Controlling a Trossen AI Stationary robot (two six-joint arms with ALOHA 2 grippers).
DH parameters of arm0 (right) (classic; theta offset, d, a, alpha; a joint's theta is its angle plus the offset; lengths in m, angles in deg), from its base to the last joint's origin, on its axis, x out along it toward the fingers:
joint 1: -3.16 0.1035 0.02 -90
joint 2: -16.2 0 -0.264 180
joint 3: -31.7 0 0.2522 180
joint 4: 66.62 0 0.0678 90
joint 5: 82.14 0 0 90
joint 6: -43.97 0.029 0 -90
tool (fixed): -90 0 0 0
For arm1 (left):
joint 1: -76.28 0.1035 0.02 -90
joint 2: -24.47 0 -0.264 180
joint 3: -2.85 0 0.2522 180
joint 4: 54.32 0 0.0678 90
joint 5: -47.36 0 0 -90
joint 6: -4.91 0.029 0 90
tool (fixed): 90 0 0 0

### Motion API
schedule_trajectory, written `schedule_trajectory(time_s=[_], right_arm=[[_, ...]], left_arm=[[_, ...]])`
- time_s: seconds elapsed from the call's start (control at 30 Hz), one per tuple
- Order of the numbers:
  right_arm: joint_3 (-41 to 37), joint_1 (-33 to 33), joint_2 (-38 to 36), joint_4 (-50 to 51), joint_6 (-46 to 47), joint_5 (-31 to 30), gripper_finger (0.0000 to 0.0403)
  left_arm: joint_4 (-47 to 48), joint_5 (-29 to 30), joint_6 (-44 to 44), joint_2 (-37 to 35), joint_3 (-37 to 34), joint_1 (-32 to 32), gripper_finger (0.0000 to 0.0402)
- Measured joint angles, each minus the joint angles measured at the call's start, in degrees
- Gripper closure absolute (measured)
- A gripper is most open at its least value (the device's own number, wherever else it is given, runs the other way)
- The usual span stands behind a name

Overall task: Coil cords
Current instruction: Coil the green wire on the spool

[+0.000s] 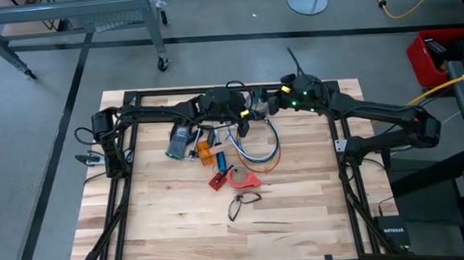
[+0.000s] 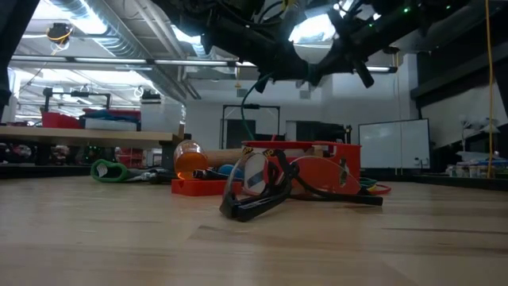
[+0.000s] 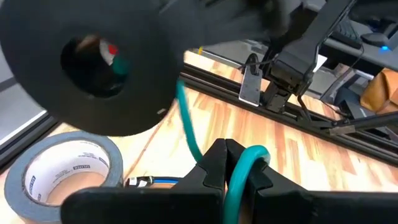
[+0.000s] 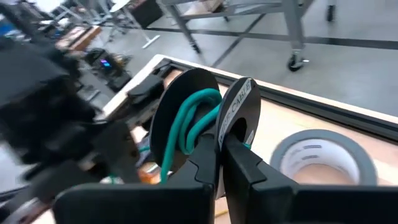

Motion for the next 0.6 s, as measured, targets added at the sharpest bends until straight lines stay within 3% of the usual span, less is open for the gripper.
schedule_trajectory(time_s=[0.23, 0.6], right_arm=[[0.0, 0.0, -4.2, 1.4, -1.9, 7.3, 0.0391], [0.0, 0.1, -9.3, 9.4, -4.0, 8.8, 0.0391]], left_arm=[[0.0, -0.3, 3.0, 0.0, 0.0, -0.2, 0.0401], [0.4, 0.1, 14.8, 0.0, 0.0, -3.3, 0.0354]])
